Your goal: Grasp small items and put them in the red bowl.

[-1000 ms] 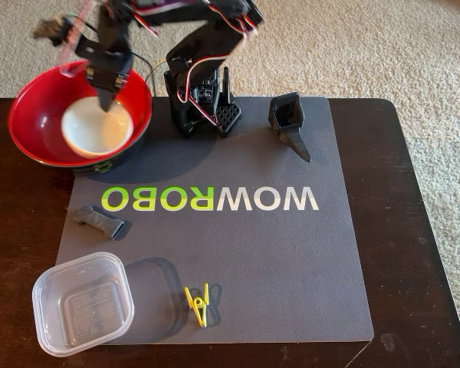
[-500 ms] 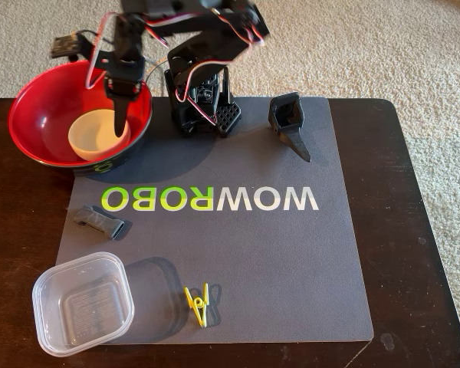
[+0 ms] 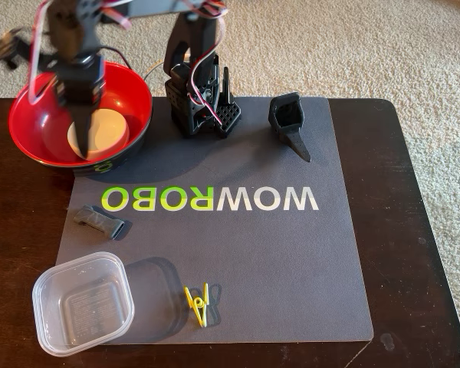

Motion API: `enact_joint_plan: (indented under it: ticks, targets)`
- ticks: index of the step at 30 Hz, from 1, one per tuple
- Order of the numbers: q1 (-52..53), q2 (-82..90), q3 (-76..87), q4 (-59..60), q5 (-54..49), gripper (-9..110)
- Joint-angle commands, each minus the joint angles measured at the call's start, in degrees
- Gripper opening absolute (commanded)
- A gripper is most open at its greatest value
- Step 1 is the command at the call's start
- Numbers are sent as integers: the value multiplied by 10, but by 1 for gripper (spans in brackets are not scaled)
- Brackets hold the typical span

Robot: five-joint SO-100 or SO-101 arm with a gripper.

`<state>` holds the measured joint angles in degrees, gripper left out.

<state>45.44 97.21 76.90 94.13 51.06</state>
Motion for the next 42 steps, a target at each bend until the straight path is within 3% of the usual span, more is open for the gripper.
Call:
enact_joint_plan:
  ticks: [1,8,12,21,25,32,42]
  targets:
    - [-15,-139,-123,1,-8,34]
    - [-18,-164,-99,11,-5,35]
    - [-19,-223,-128,-76,-11,35]
    - [-33,-569,-594,-10,-36,35]
    - [-48,-634,-713,37,-35,35]
    - [-102,-504,-621,39,-54,35]
    - [-194,-629,-597,38,-7,31]
